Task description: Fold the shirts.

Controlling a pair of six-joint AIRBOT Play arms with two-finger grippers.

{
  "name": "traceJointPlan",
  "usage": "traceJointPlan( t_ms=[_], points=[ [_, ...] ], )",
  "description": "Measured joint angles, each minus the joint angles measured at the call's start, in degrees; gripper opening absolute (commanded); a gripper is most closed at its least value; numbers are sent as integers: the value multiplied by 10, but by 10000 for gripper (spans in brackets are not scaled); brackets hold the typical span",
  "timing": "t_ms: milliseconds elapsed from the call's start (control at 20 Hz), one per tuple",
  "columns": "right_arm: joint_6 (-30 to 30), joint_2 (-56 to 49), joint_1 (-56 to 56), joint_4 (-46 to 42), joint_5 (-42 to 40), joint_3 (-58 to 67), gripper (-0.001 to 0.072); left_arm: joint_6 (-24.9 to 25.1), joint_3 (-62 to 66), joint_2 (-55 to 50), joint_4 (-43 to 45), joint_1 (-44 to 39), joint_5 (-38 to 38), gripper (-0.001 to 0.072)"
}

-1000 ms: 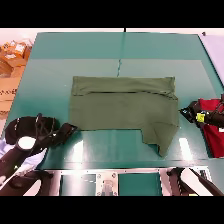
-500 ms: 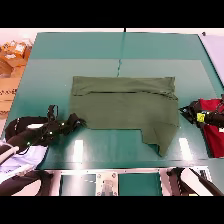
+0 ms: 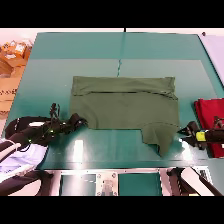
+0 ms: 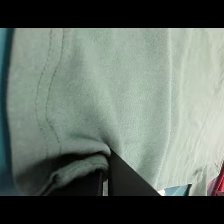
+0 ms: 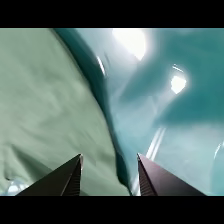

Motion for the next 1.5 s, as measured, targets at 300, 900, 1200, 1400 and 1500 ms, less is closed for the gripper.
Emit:
traceJointPlan(
  t_ms=[300,900,1200,1400,1500],
  points=[
    [-27,-31,57,82,-42,-59,270,2,0,0,2,0,7,26],
    [-53,-10,52,79,34,1,16,-255,103,54,409,0,-115,25],
    [2,61,47,1,77,25,16,-380,151,135,617,0,-217,25],
    [-1,83,59,52,85,82,16,-391,203,140,652,0,-228,25],
    [-4,71,78,80,74,120,16,-391,240,123,659,0,-223,25]
  ],
)
